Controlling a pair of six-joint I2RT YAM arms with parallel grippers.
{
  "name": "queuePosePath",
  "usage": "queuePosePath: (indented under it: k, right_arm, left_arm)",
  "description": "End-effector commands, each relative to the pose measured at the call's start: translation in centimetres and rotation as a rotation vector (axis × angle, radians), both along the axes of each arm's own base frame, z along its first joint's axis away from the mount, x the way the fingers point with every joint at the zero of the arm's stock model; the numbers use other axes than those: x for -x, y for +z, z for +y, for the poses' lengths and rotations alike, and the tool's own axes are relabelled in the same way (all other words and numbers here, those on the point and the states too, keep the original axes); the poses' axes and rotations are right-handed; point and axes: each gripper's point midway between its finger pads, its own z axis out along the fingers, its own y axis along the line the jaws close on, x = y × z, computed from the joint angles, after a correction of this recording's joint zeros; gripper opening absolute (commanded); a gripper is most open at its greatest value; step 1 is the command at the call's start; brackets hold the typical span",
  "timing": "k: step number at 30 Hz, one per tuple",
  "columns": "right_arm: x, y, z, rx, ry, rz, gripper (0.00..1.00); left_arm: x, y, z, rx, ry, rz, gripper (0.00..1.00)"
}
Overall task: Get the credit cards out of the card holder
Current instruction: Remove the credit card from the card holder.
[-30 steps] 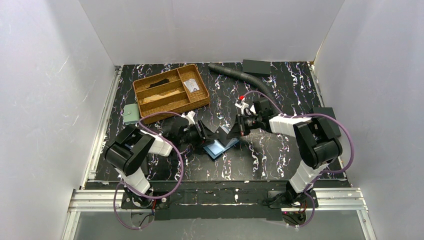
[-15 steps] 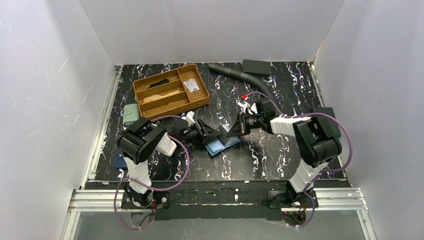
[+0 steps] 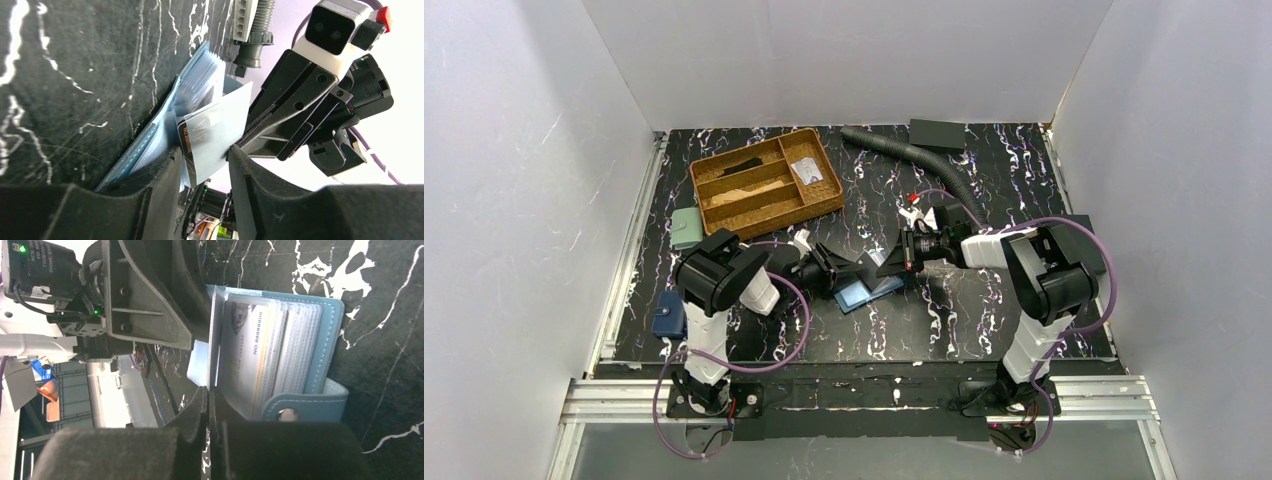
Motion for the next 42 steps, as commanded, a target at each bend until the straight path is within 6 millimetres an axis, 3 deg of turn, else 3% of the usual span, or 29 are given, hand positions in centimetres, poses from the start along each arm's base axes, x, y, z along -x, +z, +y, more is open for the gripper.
queuePosePath:
  k: [1, 11, 15, 18, 23, 28, 40, 42]
  right_arm:
    - [0.9, -0.2, 0.8, -0.021, 0.066, 0.024, 0.01]
    - [2.3, -1.6, 1.5, 0.042, 0.137, 0.025, 0.01]
    - [2.2, -1.9, 1.5, 0.052, 0.144, 0.025, 0.01]
    - [2.1, -2.0, 1.4, 0.062, 0.15, 0.013, 0.09]
    - [1.6, -1.5, 1.1, 0.07, 0.182, -0.029, 0.34]
    - [0.3, -0.8, -0.2, 0.071, 0.15, -0.066, 0.45]
    - [-0.3, -1.4, -0.9, 0.093, 0.138, -0.08, 0.44]
    - [-0.2, -1.8, -1.0, 0.104, 0.136, -0.072, 0.35]
  left_arm:
    - [-0.8, 1.8, -0.2, 0.046, 0.023, -0.069, 0.35]
    - [-0.5, 0.7, -0.3, 0.017, -0.001, -0.069, 0.2]
    - [-0.2, 0.3, -0.4, 0.004, -0.033, -0.086, 0.01]
    - [0.2, 0.0, -0.3, -0.013, -0.055, -0.105, 0.0]
    - [1.0, -0.6, 0.3, -0.059, -0.11, -0.133, 0.0]
    - [2.3, -0.9, 1.0, -0.127, -0.184, -0.144, 0.0]
    - [3.3, -1.6, 1.7, -0.172, -0.227, -0.131, 0.0]
    - [3.5, -1.7, 1.8, -0.173, -0.225, -0.124, 0.0]
